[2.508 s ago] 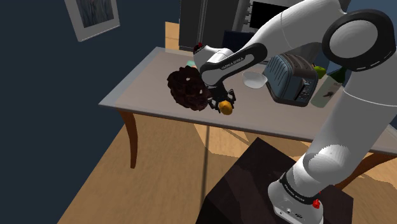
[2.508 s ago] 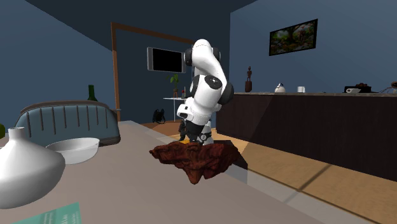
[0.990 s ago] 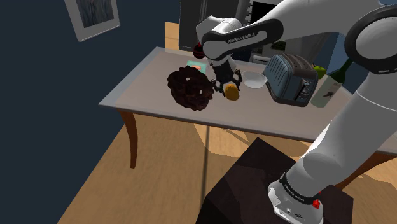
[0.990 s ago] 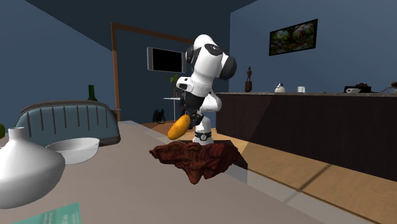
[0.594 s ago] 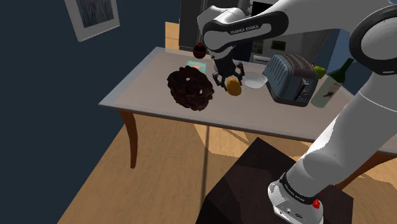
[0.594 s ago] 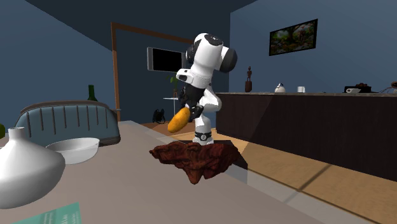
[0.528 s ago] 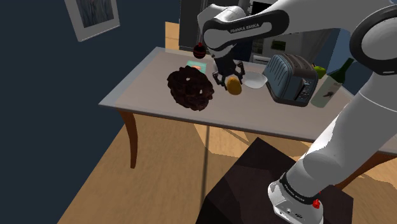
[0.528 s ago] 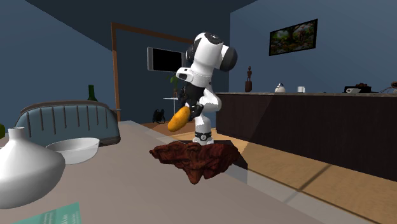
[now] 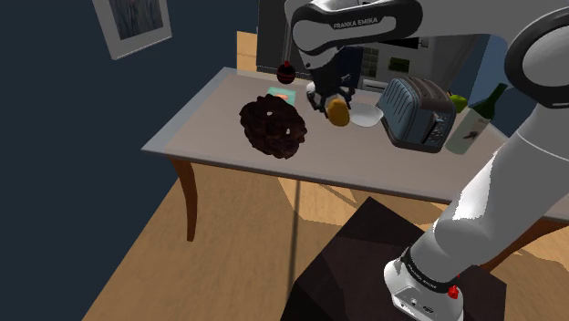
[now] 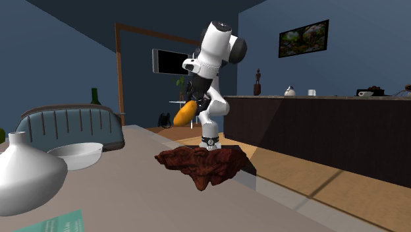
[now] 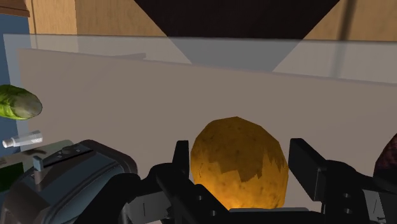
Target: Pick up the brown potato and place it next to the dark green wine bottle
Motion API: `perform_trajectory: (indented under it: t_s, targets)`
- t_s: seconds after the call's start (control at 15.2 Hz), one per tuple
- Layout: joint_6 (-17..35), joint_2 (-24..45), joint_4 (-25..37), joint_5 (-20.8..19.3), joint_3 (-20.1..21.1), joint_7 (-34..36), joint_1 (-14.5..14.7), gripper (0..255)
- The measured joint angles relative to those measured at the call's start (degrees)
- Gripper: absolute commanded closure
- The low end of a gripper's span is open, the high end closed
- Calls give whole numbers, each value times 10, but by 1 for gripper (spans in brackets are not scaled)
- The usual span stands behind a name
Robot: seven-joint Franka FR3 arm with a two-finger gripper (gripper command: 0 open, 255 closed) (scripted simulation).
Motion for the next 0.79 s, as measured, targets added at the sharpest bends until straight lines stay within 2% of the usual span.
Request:
perform_trajectory:
  t_s: [0.79]
  targets:
    - [-88, 3, 95, -8, 2, -28, 2, 255]
